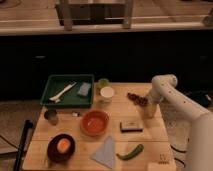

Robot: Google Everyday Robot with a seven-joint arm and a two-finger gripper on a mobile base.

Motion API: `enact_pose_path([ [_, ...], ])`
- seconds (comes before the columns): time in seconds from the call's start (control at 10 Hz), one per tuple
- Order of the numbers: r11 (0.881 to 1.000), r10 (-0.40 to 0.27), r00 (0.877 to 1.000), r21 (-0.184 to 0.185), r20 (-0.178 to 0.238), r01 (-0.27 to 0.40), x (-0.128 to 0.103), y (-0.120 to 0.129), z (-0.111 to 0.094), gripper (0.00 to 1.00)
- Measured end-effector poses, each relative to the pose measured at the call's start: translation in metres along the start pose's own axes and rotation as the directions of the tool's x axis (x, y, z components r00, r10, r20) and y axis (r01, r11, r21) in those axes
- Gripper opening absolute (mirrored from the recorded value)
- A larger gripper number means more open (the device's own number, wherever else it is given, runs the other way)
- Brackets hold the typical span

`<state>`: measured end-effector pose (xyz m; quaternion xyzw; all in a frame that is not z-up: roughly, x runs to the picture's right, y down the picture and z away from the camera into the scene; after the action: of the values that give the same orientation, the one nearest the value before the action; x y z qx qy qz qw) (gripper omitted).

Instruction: Place grapes in red bowl

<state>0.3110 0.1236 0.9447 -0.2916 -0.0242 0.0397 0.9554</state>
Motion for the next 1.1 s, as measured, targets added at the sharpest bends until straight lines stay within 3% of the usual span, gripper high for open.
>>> enact_pose_path([
  [1.1, 1.0, 0.021, 1.0, 0.006, 0.008, -0.021, 0.0046, 0.0008, -0.0007, 0.8],
])
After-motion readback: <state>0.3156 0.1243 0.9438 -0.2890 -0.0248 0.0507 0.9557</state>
